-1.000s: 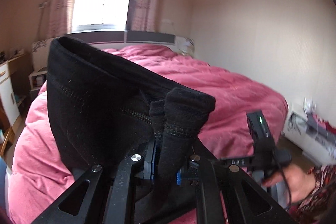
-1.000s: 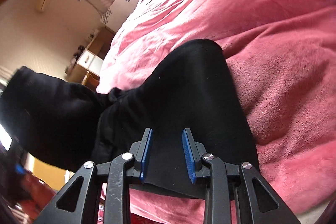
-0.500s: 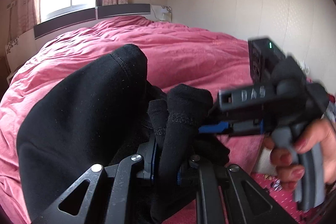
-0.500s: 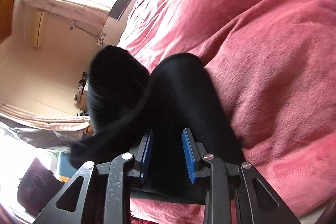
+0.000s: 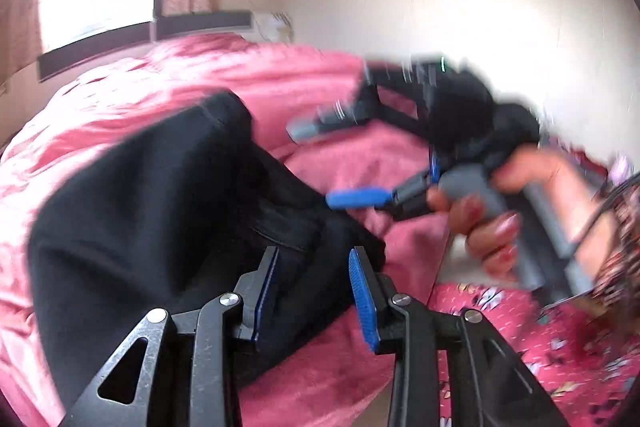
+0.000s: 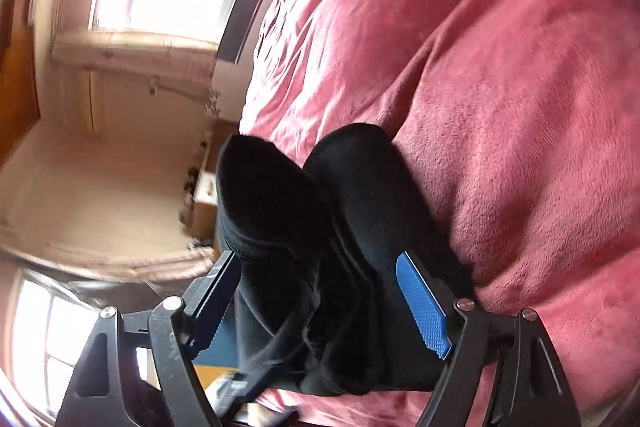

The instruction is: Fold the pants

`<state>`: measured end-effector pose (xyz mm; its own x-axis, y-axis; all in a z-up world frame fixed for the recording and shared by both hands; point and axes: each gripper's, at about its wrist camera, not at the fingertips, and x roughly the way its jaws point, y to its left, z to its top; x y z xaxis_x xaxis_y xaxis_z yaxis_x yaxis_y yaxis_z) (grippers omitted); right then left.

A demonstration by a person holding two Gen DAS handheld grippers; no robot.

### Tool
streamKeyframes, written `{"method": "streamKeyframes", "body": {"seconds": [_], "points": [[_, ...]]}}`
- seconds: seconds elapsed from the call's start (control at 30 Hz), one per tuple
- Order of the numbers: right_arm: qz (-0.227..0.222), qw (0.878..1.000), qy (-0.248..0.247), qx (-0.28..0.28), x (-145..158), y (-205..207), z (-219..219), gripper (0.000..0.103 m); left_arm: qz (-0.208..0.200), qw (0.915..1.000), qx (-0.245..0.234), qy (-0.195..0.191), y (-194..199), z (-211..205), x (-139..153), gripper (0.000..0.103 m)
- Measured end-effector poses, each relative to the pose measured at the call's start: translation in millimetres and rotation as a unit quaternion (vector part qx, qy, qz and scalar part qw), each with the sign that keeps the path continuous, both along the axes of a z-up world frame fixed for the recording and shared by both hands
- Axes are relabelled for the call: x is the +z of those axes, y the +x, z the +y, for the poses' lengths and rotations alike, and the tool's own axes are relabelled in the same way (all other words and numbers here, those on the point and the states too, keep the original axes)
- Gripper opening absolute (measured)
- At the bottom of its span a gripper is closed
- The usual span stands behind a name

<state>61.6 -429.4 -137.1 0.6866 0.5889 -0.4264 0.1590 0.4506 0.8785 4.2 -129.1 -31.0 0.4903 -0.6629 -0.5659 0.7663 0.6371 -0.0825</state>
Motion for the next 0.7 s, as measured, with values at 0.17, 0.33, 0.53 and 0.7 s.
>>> {"method": "streamKeyframes", "body": {"seconds": [0.17, 0.33, 0.53, 0.7], "points": [[-0.010, 0.995, -0.091, 0.043, 14, 2, 15, 0.081, -0.052, 0.9898, 0.130, -0.026, 10, 53, 26, 0.036], [-0.019, 0.966, -0.236, 0.100, 28, 5, 53, 0.076, -0.042, 0.9573, 0.285, 0.023, 42, 87, 11, 0.037], [-0.029, 0.911, -0.374, 0.172, 29, 6, 108, 0.019, 0.038, 0.9412, 0.335, 0.013, 50, 115, -16, 0.037], [-0.092, 0.904, -0.394, 0.141, 76, -5, 97, 0.013, 0.013, 0.9448, 0.327, 0.006, 41, 111, -12, 0.041]]}}
